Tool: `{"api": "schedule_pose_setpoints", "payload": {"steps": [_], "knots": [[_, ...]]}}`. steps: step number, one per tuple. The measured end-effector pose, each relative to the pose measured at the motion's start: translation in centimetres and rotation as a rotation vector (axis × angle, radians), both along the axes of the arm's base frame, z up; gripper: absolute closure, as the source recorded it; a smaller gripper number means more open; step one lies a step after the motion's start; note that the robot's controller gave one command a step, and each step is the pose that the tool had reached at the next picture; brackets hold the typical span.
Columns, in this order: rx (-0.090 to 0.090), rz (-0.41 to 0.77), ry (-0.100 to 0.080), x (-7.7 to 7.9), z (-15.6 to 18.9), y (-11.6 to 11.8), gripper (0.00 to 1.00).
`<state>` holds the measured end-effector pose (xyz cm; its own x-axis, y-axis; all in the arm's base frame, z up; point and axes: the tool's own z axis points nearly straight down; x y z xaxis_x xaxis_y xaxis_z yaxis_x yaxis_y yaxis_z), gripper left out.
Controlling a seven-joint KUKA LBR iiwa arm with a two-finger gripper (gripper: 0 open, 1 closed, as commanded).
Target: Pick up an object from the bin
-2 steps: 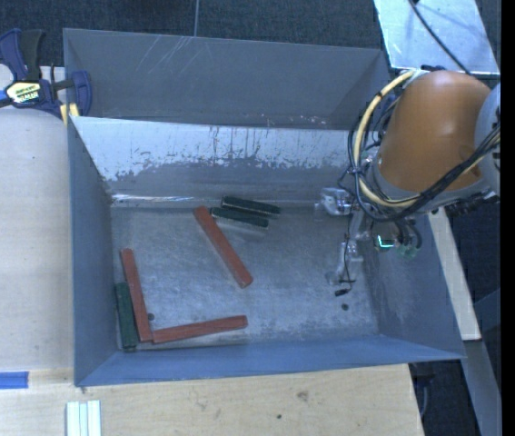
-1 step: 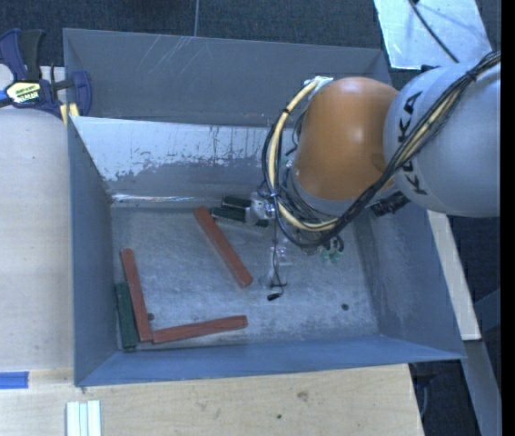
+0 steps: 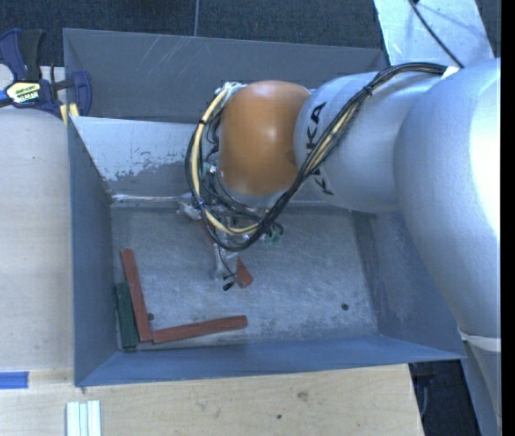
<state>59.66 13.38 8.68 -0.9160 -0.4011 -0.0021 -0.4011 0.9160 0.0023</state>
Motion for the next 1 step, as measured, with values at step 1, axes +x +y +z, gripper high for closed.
{"api": "schedule_pose_setpoints", "payload": {"steps": [1], "knots": [[-0.004, -0.009, 0.001, -2.65, 0.76, -5.70, 0.00]]}}
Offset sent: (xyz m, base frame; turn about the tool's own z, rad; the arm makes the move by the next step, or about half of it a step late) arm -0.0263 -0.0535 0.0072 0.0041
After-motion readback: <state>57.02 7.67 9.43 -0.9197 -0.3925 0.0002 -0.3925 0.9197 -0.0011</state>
